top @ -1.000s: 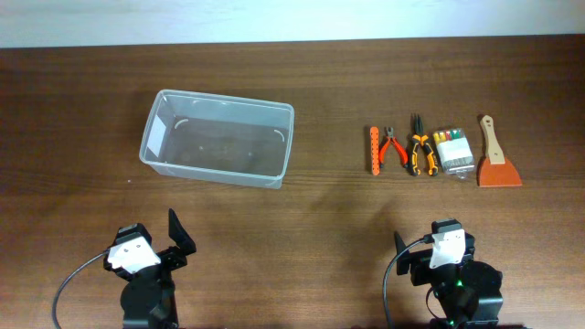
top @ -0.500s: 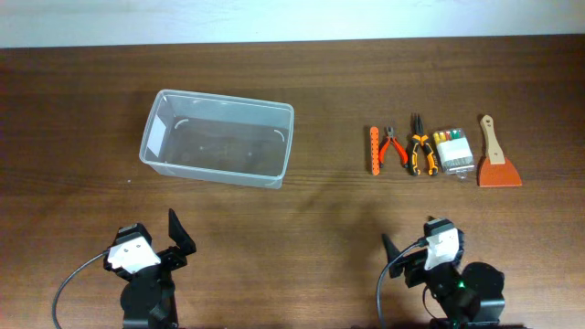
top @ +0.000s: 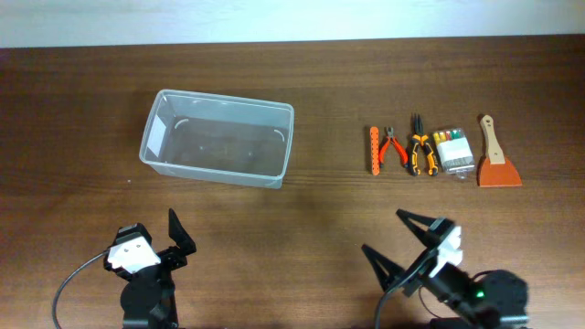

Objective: Pack container

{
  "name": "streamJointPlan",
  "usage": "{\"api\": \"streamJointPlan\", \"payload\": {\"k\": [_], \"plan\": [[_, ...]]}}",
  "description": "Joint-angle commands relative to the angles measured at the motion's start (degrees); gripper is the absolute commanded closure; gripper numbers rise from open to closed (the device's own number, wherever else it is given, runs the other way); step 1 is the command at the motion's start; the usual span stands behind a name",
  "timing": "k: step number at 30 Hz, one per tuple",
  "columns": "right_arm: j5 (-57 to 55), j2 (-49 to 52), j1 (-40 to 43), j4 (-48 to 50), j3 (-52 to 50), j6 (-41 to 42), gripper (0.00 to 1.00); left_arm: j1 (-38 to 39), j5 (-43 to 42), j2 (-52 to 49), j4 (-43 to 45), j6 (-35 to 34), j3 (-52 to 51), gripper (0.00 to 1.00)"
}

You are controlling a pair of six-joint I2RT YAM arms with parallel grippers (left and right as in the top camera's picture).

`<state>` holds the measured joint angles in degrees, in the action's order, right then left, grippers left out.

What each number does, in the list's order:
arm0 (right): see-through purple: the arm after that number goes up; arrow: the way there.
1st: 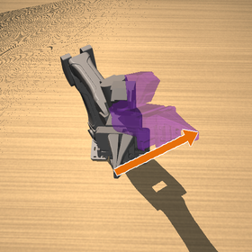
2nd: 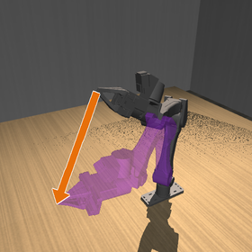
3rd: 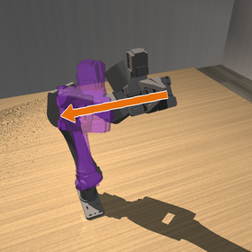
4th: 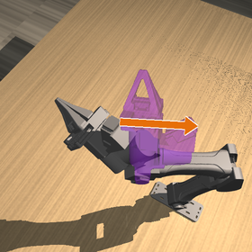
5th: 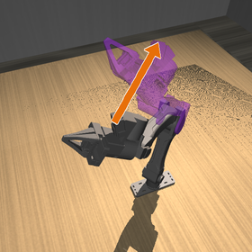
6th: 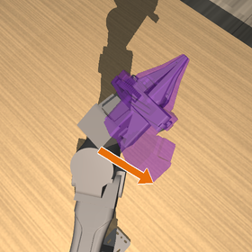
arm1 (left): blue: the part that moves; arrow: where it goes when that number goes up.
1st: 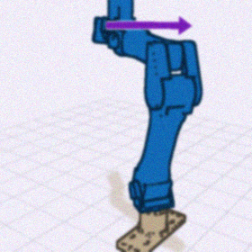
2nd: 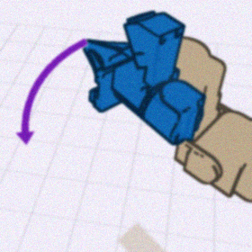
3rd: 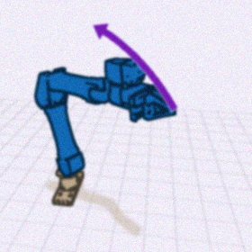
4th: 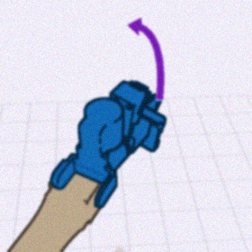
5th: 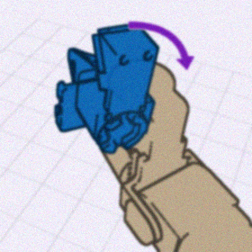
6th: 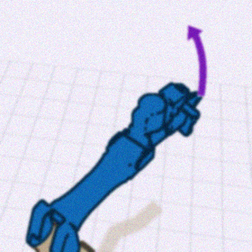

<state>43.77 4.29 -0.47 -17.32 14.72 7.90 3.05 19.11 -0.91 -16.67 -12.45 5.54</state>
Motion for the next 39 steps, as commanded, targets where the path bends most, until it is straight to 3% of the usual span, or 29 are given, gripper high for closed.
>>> {"api": "streamJointPlan", "payload": {"k": [1,10,12,14,17,20,21,22,26,29,30,32,34,39], "plan": [[-5.6,12.7,-0.3,-6.6,16.3,3.9,0.02,0.2,0.2,0.2,0.0,0.5,-0.2,0.01],[-24.8,56.9,-0.6,-47.6,64.6,-12.4,0.02,0.2,0.2,0.2,0.0,0.5,-0.2,0.01],[-26.1,64.4,-1.3,-52.3,73.0,-14.4,0.02,0.2,0.2,0.2,0.0,0.5,-0.2,0.01],[-24.5,72.5,-2.4,-55.0,81.6,-13.5,0.02,0.2,0.2,0.2,0.0,0.5,-0.2,0.01],[-14.5,82.5,-3.1,-57.6,89.8,-5.1,0.02,0.2,0.2,0.2,0.0,0.5,-0.2,0.01],[-9.7,89.2,-4.7,-50.7,91.3,-2.8,0.01,0.2,0.2,0.2,0.0,0.5,-0.2,0.01],[-12.0,91.2,-6.1,-49.2,91.4,0.7,0.17,0.2,0.2,0.2,0.0,0.5,-0.2,0.01],[-14.7,92.6,-7.6,-48.3,91.4,3.6,0.21,0.2,0.2,0.2,0.0,0.5,-0.2,0.01],[-26.5,97.9,-17.1,-45.0,91.4,9.2,0.11,0.2,0.2,0.2,0.0,0.5,-0.2,0.01],[-36.6,101.3,-24.8,-41.9,91.4,14.7,0.11,0.2,0.2,0.2,0.0,0.5,-0.2,0.01],[-43.2,103.1,-28.1,-40.5,91.4,19.9,0.16,0.2,0.2,0.2,0.0,0.5,-0.2,0.01],[-48.8,105.1,-30.6,-39.4,91.4,25.3,0.16,0.2,0.2,0.2,0.0,0.5,-0.2,0.01],[-48.9,108.0,-32.5,-37.0,91.4,28.0,0.17,0.2,0.2,0.2,0.0,0.5,-0.2,0.01],[-49.8,113.7,-33.8,-36.3,91.4,33.4,0.31,0.2,0.2,0.2,0.0,0.5,-0.2,0.01]]}}
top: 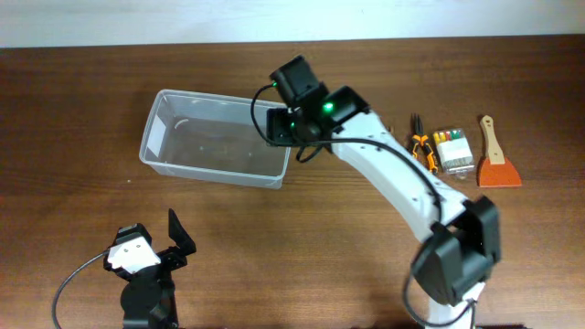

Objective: Pack container

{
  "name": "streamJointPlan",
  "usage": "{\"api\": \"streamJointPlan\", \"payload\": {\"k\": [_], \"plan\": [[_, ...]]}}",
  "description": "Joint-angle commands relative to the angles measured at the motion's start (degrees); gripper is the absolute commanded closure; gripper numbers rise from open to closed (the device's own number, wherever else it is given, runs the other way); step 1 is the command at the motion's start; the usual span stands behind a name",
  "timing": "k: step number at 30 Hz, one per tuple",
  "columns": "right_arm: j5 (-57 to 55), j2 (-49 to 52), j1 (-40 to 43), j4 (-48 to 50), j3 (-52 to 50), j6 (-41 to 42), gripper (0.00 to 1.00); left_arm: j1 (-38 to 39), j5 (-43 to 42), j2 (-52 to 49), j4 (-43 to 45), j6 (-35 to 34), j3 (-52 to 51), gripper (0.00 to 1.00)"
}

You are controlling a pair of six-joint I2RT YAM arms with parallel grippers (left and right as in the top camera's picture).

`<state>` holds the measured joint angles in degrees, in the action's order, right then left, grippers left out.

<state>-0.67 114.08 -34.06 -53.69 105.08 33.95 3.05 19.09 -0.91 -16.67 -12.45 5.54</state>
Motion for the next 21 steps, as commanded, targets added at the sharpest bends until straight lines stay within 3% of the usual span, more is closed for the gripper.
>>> {"api": "streamJointPlan", "payload": {"k": [1,10,12,15,16,21], "plan": [[-5.4,4.8,-0.2,0.2,1.0,8.0,0.31,0.2,0.2,0.2,0.0,0.5,-0.2,0.01],[-4.1,12.2,-0.4,1.5,1.0,9.0,0.33,0.2,0.2,0.2,0.0,0.5,-0.2,0.01],[-4.1,13.3,-0.4,1.0,1.0,9.0,0.42,0.2,0.2,0.2,0.0,0.5,-0.2,0.01],[-4.6,13.7,-0.1,-0.5,1.0,9.0,0.67,0.2,0.2,0.2,0.0,0.5,-0.2,0.01],[-5.2,13.7,0.0,-1.2,1.0,9.0,0.71,0.2,0.2,0.2,0.0,0.5,-0.2,0.01],[-7.3,13.6,1.7,-5.8,1.0,7.3,0.7,0.2,0.2,0.2,0.0,0.5,-0.2,0.01]]}}
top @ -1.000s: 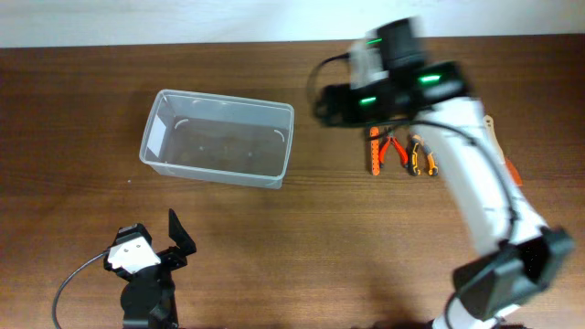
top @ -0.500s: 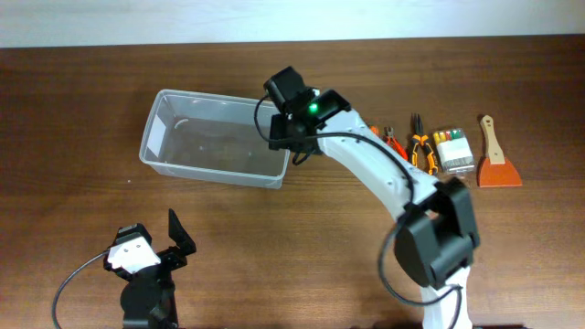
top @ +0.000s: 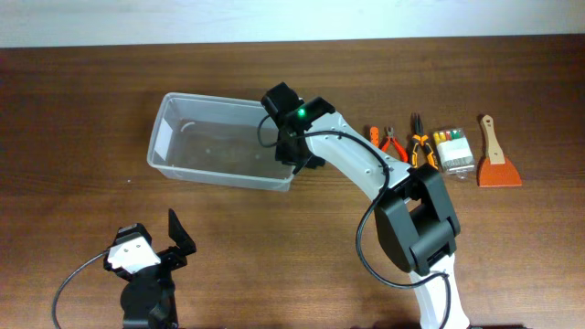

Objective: Pack container

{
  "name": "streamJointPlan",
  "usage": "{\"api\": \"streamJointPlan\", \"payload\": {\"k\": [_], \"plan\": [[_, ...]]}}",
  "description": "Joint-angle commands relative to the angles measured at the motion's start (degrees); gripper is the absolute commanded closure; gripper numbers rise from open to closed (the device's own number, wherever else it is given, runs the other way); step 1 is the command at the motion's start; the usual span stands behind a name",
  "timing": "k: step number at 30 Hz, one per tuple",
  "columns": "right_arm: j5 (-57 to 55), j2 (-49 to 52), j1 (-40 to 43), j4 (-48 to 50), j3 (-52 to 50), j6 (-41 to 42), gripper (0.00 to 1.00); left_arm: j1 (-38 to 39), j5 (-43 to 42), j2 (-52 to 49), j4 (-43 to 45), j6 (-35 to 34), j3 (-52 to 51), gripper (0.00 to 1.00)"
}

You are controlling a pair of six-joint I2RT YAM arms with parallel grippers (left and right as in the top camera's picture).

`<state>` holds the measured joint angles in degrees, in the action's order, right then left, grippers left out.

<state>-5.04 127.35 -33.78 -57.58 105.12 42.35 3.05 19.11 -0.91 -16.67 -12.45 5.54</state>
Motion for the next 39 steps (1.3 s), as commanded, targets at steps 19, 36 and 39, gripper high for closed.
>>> {"api": "streamJointPlan", "payload": {"k": [19,36,39], "plan": [[-5.4,0.3,18.3,-11.3,1.0,-35.2,0.81,0.2,0.2,0.2,0.0,0.5,-0.2,0.01],[0.9,-4.3,16.0,-10.7,1.0,-33.9,0.61,0.2,0.2,0.2,0.0,0.5,-0.2,0.01],[3.0,-6.4,16.0,-10.5,1.0,-33.9,0.6,0.2,0.2,0.2,0.0,0.5,-0.2,0.01]]}}
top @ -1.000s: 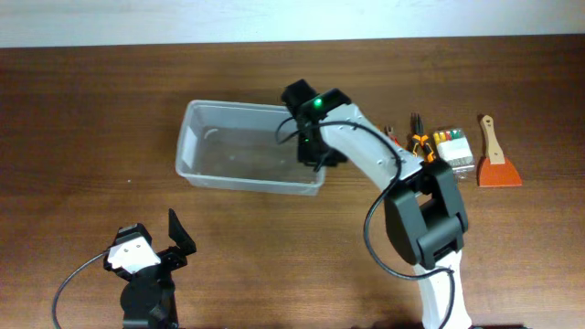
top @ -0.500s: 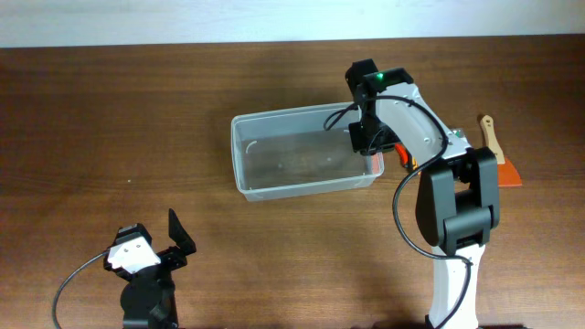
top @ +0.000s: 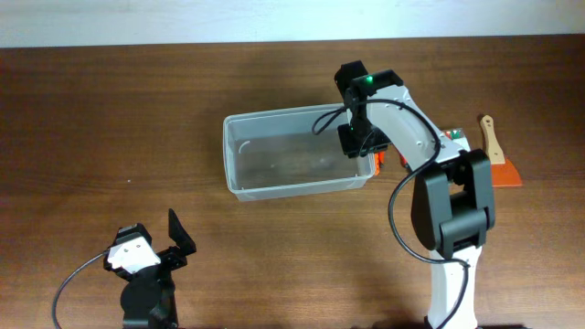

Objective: Pack container

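Note:
A clear plastic container [top: 292,155] lies at the middle of the table, its long side running left to right. My right gripper [top: 357,143] sits on the container's right end wall, apparently shut on the rim. Just right of the container, the tools are largely covered by my right arm. An orange tool tip [top: 376,163], a small box of bits [top: 452,136] and a wooden-handled orange scraper [top: 494,157] still show. My left gripper [top: 179,236] rests open at the near left, far from everything and holding nothing.
The right arm [top: 430,174] reaches from the near right edge up over the tool row. A white wall edge runs along the far side of the brown wooden table [top: 82,110].
The container, with my right gripper on its right end, now lies about a container's width further right, against the tools. It has turned from slanted to nearly level. The left arm stayed still.
Both grippers first rested open at the near edge, with the container at the far left and the tools in a row at the right. Then my right gripper was at the container's right end. Later the container had turned slightly, and now it sits at the middle beside the tools.

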{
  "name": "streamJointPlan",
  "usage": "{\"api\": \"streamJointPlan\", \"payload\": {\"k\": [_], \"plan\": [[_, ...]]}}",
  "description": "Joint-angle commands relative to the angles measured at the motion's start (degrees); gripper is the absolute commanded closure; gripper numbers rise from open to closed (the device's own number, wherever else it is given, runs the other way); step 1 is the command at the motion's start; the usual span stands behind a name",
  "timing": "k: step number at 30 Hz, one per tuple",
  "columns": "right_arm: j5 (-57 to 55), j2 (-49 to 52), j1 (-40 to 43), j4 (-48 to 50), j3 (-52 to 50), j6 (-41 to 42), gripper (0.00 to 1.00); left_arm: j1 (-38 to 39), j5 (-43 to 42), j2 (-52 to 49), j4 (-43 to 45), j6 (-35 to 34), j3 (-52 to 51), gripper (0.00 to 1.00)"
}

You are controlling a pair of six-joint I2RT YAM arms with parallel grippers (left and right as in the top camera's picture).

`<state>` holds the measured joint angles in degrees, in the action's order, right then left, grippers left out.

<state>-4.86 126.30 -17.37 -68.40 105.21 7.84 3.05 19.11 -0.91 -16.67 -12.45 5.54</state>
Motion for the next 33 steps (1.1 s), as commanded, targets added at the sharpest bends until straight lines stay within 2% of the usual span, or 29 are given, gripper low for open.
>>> {"api": "streamJointPlan", "payload": {"k": [1,2,4,5,6,7,8,13,16,23,28,31,33], "plan": [[3.1,-5.9,-0.4,0.3,0.9,0.6,0.6,0.2,0.2,0.2,0.0,0.5,-0.2,0.01],[3.1,-6.6,-0.4,0.3,0.9,0.6,0.6,0.2,0.2,0.2,0.0,0.5,-0.2,0.01],[3.0,-8.0,-0.4,0.5,0.9,0.6,0.52,0.2,0.2,0.2,0.0,0.5,-0.2,0.01],[2.9,-8.8,-0.4,0.9,0.9,0.6,0.45,0.2,0.2,0.2,0.0,0.5,-0.2,0.01],[2.7,-9.9,-0.4,1.6,0.9,0.7,0.2,0.2,0.2,0.2,0.0,0.5,-0.2,0.01],[2.7,-11.2,-0.3,2.5,0.9,0.8,0.04,0.2,0.2,0.2,0.0,0.5,-0.2,0.01],[2.1,-12.5,-0.2,3.3,0.9,0.8,0.01,0.2,0.2,0.2,0.0,0.5,-0.2,0.01],[-11.7,-21.9,4.3,10.4,0.9,3.0,0.01,0.2,0.2,0.2,0.0,0.5,-0.2,0.01],[-19.1,-23.9,11.8,16.2,0.9,3.0,0.01,0.2,0.2,0.2,0.0,0.5,-0.2,0.01],[-15.7,-17.6,26.2,19.6,0.9,1.9,0.01,0.2,0.2,0.2,0.0,0.5,-0.2,0.01],[-4.3,-9.7,33.5,18.3,0.9,-11.6,0.01,0.2,0.2,0.2,0.0,0.5,-0.2,0.01],[-0.8,-4.0,36.5,18.2,0.9,-19.4,0.01,0.2,0.2,0.2,0.0,0.5,-0.2,0.01],[-0.7,-1.7,37.5,17.6,0.9,-21.6,0.01,0.2,0.2,0.2,0.0,0.5,-0.2,0.01]]}}
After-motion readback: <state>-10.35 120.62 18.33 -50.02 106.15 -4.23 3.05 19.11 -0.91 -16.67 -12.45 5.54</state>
